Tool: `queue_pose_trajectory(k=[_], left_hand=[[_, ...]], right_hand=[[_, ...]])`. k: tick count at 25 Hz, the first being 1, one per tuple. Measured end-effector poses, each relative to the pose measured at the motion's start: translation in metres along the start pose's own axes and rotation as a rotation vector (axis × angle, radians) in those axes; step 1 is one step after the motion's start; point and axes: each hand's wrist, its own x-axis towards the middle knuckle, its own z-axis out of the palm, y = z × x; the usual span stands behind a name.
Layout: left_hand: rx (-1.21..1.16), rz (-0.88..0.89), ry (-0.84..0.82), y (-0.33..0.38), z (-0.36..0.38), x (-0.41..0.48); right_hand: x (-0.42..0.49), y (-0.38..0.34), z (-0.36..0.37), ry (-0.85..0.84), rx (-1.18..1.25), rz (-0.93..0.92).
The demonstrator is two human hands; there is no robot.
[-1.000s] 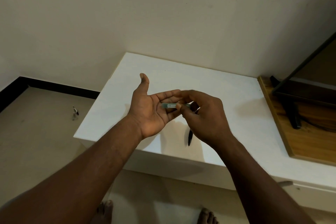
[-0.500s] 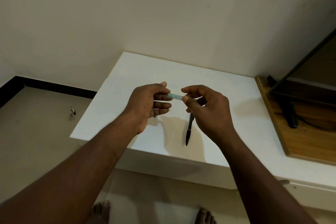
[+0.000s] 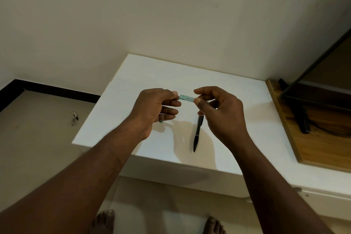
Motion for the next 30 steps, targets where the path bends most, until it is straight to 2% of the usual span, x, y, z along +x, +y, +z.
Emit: queue_pose_trajectory(k=[17, 27, 30], left_hand=[[0.154, 0.098, 0.12, 0.005, 0.0, 0.001], [0.099, 0.154, 0.204, 0.018, -0.019, 0.007], [-0.014, 0.115, 0.143, 0.019, -0.019, 0.004]], right_hand=[[0.001, 0.0, -0.002, 0.004, -0.004, 0.015], [0.006, 0.005, -0.011, 0.042, 0.04, 0.053], [0.008, 0.008, -0.011, 0.093, 0.105, 0.143]])
